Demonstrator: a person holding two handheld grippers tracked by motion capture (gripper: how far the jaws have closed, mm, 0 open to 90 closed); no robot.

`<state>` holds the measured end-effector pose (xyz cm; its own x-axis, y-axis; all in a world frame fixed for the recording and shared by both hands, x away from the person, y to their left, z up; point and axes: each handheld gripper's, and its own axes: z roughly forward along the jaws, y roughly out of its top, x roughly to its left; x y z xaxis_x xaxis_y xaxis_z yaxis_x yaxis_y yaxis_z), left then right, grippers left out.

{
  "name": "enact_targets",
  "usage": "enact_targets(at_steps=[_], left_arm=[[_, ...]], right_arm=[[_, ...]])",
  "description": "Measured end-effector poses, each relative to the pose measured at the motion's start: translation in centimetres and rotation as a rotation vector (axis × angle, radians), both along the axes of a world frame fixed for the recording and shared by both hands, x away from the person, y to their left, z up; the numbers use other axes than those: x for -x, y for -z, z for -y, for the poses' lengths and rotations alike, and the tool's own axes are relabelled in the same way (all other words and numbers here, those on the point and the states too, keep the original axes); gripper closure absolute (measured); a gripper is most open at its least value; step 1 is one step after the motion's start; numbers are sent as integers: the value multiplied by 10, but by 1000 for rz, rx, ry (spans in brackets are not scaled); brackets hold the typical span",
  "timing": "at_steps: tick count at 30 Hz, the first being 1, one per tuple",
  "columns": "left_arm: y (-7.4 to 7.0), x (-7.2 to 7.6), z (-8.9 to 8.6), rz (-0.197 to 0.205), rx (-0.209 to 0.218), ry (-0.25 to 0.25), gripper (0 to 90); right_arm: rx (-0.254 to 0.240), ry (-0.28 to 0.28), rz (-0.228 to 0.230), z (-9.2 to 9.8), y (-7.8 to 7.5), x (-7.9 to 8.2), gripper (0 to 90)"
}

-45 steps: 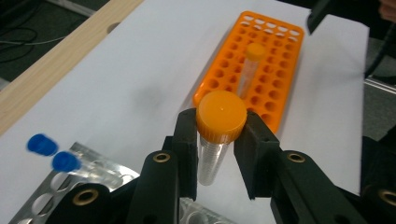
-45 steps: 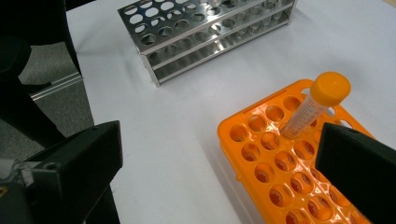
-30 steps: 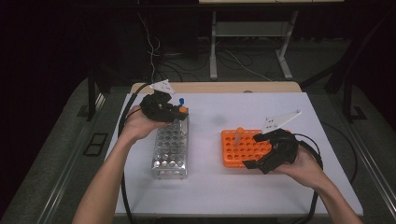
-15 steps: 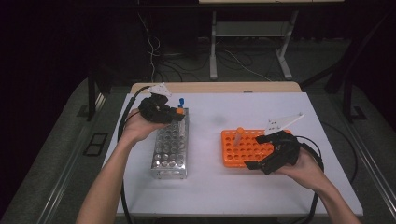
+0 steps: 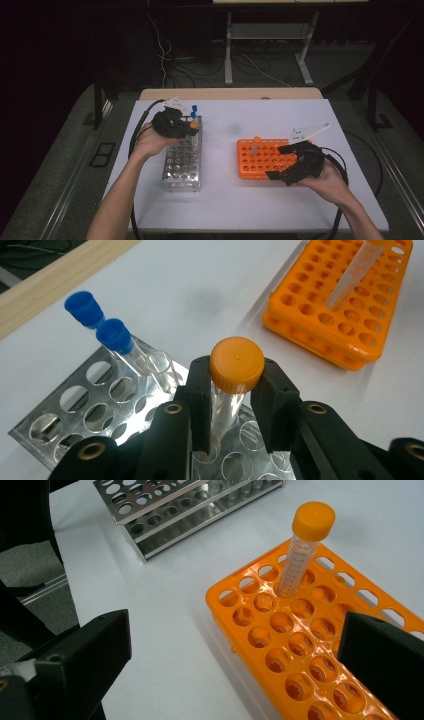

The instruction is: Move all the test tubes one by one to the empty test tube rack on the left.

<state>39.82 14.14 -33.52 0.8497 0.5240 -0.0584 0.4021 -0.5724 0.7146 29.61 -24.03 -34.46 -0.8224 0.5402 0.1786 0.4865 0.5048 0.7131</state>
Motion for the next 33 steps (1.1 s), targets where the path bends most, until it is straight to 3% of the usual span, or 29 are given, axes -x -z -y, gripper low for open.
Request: enact_targets(at_steps=[5,9,19,33], left_arm=[[4,1,-1,-10,-5,-1,690],[7,2,-4,-42,9,-13,669],[4,13,-10,-89,49,-26,448],[-12,49,-11,-59,76,-38,130]], right_arm=[[3,11,-3,-2,5,-7,4],[11,18,-2,-6,10,-14,4],[42,26,-20,-16,23,-32,4],[40,26,-28,-23,30,-43,4]])
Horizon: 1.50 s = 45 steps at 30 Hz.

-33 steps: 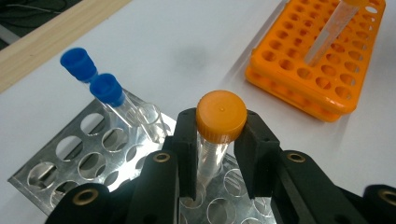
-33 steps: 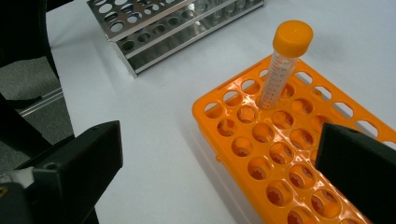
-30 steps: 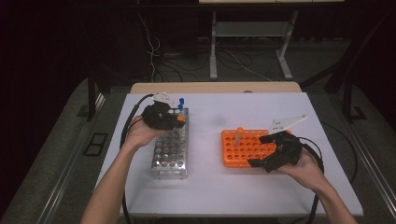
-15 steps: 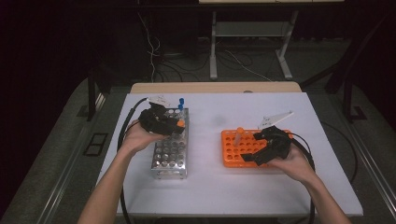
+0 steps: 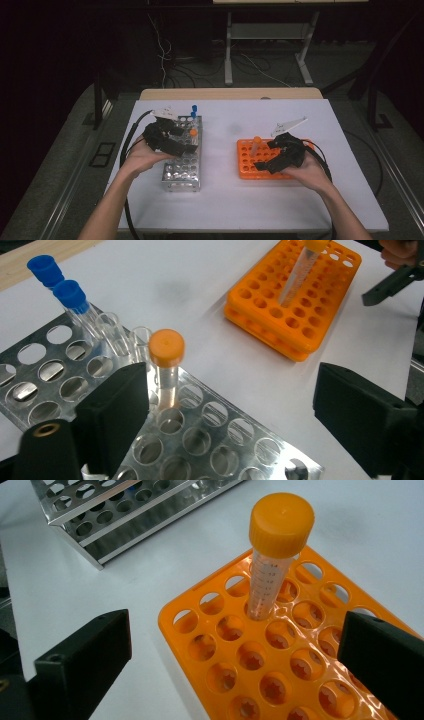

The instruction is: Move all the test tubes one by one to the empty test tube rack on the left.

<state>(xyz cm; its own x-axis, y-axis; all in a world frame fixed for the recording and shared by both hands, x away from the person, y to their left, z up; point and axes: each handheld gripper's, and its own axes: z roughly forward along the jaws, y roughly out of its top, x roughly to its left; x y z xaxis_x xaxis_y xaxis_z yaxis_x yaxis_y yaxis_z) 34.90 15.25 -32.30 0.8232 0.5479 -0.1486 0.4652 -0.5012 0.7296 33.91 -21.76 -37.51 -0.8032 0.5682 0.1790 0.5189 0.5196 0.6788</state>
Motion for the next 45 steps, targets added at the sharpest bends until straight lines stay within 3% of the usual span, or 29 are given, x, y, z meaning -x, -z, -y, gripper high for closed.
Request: enact_targets(at_steps=[5,9,11,15,17,19,26,38,45], left_arm=[[3,12,0,-6,9,-1,7],[8,21,0,-2,13,-4,0],[11,25,0,-3,17,-2,0],[15,30,-1,-2,24,-1,0],[17,32,-1,-3,25,2,0],[19,34,0,-3,25,0,0],[19,37,1,2,18,10,0],[17,39,2,13,18,14,0],[15,39,3,17,18,17,0]], right_arm=[[10,6,2,-1,3,-3,4],[18,9,5,-3,6,-7,5],[19,3,6,-3,8,-8,70],[32,10,15,-6,10,-11,77],[38,4,21,-8,12,-11,184],[44,5,24,-9,14,-12,206],[46,27,51,-13,18,-17,430],[34,28,91,-20,25,-20,732],[47,26,109,-22,19,-17,739]])
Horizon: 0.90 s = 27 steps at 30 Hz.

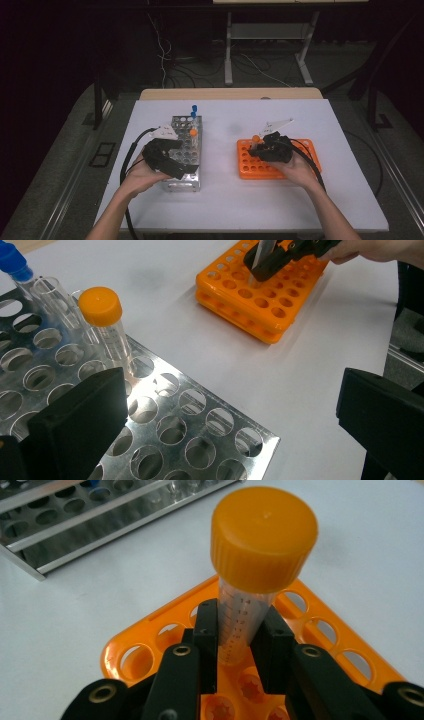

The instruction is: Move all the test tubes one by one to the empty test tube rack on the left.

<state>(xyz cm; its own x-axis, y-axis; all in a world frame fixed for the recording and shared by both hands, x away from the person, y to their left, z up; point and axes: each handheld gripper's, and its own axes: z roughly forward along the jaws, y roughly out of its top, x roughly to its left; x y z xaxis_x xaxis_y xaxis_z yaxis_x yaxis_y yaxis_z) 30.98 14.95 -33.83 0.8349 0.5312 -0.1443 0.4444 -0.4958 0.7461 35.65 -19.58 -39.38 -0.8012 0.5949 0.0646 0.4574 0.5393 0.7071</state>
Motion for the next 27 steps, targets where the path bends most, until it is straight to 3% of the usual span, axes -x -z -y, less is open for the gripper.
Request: enact_targets(at_steps=[20,27], left_arm=[[-14,-1,10,18,-5,27,0],[-22,-1,17,31,-15,54,0]], right_arm=[[-38,-9,-7,22,-43,18,738],[-45,-63,-19,19,-54,30,738]])
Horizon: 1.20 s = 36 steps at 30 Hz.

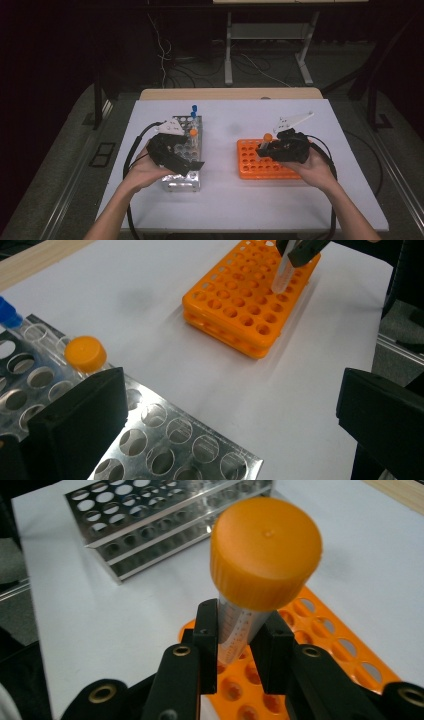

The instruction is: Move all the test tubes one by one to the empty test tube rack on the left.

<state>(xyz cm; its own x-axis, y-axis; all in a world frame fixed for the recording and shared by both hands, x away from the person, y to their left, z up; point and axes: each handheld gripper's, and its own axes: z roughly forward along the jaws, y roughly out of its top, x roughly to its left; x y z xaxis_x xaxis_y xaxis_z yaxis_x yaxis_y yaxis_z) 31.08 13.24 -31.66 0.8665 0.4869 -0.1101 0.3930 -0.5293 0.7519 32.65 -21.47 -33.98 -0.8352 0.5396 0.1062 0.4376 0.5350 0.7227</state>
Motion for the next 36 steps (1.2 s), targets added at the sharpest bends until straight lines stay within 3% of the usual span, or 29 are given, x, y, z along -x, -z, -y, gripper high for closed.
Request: enact_targets(at_steps=[11,24,36], left_arm=[[-13,0,17,21,-12,55,0],[-28,3,45,23,-54,170,46],[-35,3,66,12,-86,286,203]], right_arm=[[16,-87,-12,-20,-6,14,738],[51,-176,-19,-46,-15,22,738],[89,-246,-26,-69,-13,26,738]])
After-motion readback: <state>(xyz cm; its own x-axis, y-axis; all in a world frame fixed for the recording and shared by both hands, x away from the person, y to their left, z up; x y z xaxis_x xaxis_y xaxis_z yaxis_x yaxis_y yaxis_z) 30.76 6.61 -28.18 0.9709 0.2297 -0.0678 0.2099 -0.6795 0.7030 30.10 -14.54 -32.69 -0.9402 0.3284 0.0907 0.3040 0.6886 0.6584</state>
